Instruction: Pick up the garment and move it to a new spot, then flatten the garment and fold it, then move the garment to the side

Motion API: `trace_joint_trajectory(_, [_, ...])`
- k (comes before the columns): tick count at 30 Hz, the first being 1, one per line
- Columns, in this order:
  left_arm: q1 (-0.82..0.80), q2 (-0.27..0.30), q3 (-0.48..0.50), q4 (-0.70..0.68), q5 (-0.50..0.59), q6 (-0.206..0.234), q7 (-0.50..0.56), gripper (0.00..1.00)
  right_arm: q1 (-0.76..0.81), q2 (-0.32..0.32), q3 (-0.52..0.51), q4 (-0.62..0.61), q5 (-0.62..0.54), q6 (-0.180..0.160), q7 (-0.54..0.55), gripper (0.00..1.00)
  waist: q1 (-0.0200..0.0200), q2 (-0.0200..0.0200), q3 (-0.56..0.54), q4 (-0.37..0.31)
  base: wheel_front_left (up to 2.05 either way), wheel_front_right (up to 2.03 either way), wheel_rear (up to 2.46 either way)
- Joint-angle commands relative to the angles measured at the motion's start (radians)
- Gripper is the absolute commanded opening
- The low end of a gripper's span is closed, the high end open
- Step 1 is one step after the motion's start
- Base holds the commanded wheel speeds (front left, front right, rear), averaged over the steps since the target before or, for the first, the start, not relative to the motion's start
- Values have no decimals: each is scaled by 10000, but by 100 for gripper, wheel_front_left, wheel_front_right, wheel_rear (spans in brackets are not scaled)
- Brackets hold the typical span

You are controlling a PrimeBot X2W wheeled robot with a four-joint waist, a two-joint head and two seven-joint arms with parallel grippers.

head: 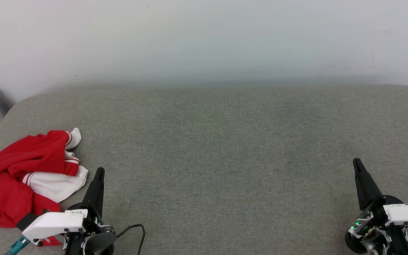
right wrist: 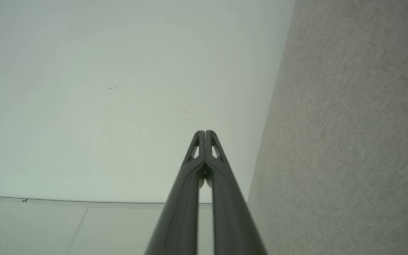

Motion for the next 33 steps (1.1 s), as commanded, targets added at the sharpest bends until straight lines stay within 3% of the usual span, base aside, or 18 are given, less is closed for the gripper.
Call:
trace_joint_trajectory(1, [-79, -10, 8, 1, -1, -40, 14, 0, -109, 18, 6, -22, -46, 0, -5, 0, 0, -1, 0, 0, 0, 0, 0])
trace_joint_trajectory(33, [-79, -10, 8, 1, -1, -40, 16, 0, -110, 19, 7, -22, -47, 0, -6, 0, 0, -1, 0, 0, 0, 0, 0])
